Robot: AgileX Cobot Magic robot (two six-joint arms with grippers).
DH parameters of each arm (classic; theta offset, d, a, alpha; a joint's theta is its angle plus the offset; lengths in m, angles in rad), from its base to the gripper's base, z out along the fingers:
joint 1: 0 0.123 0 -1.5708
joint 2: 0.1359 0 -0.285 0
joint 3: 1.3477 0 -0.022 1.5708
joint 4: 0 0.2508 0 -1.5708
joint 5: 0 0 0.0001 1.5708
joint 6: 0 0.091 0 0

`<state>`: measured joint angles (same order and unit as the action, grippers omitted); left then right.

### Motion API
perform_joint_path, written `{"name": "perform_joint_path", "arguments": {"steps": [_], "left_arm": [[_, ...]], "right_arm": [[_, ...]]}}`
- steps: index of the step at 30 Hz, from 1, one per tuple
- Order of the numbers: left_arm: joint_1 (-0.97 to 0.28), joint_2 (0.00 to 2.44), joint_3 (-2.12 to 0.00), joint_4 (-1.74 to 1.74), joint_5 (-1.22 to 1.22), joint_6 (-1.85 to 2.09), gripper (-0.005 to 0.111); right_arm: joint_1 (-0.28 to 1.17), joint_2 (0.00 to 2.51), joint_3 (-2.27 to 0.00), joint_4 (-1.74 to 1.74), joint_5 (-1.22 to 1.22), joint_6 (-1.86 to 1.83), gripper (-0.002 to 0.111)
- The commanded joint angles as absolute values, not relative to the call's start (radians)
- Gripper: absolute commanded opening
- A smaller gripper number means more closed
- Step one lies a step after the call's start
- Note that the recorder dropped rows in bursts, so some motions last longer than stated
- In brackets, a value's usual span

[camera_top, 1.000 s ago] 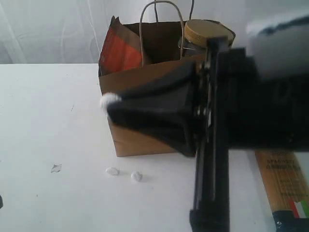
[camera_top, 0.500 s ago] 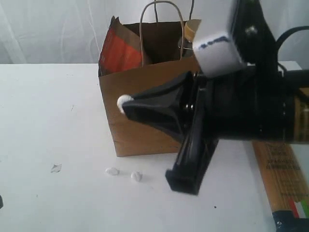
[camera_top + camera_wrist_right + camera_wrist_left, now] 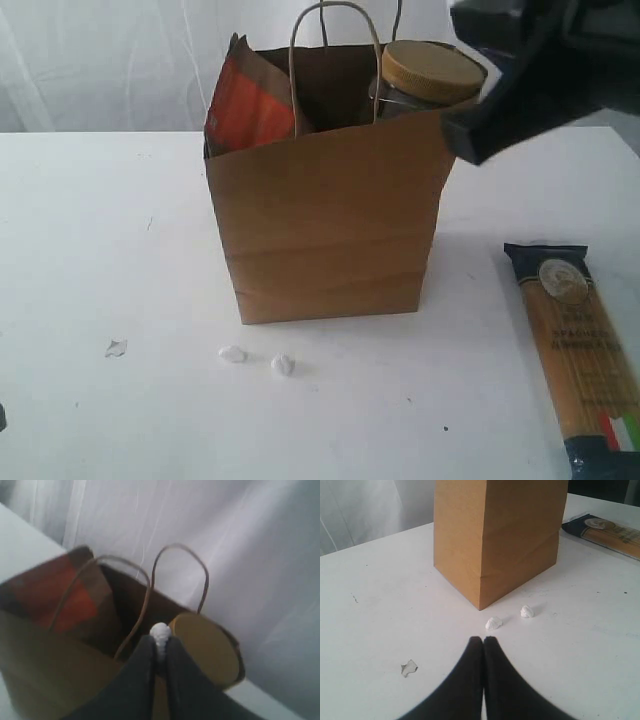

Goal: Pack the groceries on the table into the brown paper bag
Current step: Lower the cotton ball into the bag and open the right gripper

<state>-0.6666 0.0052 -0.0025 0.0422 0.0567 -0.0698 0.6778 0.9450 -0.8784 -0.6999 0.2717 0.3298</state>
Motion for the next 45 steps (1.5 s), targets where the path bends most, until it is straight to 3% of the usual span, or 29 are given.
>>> {"name": "perform_joint_path", "arguments": {"steps": [1, 7, 25, 45], "left_arm": [[-0.668, 0.000, 0.000, 0.031, 0.054, -0.069, 0.000], [-0.668, 0.000, 0.000, 0.031, 0.054, -0.069, 0.000], [-0.668, 0.000, 0.000, 0.031, 0.054, -0.069, 0.000], [-0.668, 0.000, 0.000, 0.031, 0.054, -0.069, 0.000]], "right_arm": [[0.678, 0.917, -0.888, -0.166, 0.508, -0.164, 0.005], [0.678, 0.917, -0.884, 0.174, 0.696, -0.455, 0.005], [0.679, 1.050, -0.890, 0.253, 0.198, -0.426, 0.005], [0.674, 1.302, -1.047, 0.249, 0.135, -0.451, 0.005]]}}
